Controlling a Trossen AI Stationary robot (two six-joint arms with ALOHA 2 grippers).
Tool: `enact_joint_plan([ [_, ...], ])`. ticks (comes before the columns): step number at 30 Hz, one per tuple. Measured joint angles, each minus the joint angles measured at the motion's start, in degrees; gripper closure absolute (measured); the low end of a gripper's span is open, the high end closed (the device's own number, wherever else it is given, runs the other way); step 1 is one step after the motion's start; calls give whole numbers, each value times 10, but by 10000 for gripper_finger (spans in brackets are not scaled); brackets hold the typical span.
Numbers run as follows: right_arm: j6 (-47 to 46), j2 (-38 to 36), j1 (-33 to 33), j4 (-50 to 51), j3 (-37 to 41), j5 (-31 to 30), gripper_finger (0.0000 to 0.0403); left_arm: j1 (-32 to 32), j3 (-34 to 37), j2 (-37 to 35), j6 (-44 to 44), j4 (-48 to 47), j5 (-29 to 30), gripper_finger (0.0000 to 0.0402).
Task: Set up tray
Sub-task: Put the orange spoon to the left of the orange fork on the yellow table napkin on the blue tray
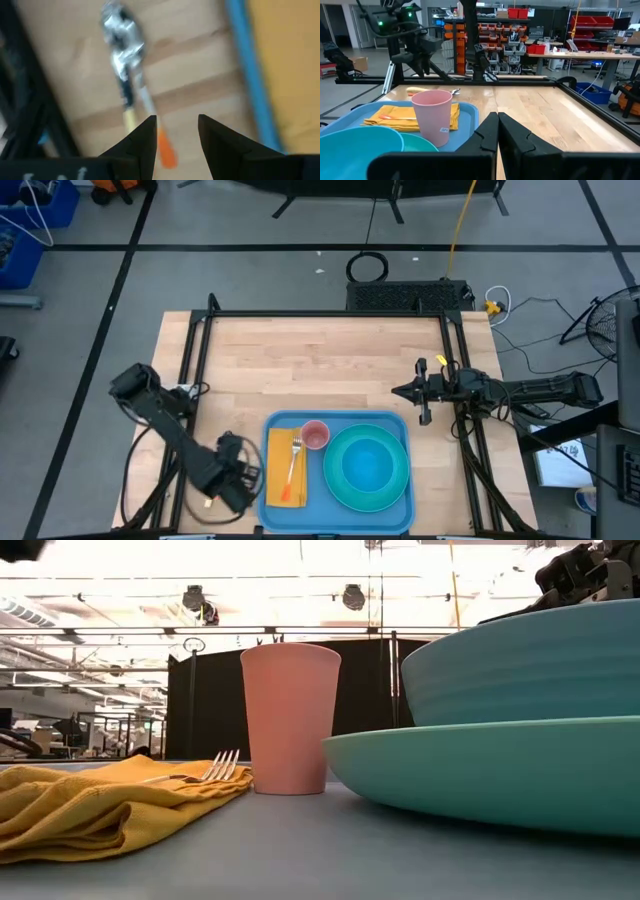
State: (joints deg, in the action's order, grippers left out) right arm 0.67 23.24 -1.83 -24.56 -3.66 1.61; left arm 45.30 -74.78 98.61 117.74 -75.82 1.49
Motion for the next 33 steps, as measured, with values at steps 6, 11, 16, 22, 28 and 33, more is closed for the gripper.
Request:
enact_joint_plan([
  [6, -3, 0, 0, -8, 0, 0, 403, 44, 25, 4, 66, -3, -17, 254],
  [11, -4, 0, 0, -10, 0, 0, 403, 40, 81, 5, 67, 70, -15, 221],
  [16, -4, 0, 0, -10, 0, 0, 403, 20, 138, 5, 56, 97, -26, 171],
  [22, -4, 0, 0, -8, 0, 0, 403, -6, 157, 5, 11, 100, -35, 141],
  [28, -4, 0, 0, -2, 0, 0, 403, -37, 158, 5, -30, 102, -31, 163],
  [33, -4, 0, 0, 0, 0, 0, 403, -51, 158, 5, -47, 102, -29, 208],
])
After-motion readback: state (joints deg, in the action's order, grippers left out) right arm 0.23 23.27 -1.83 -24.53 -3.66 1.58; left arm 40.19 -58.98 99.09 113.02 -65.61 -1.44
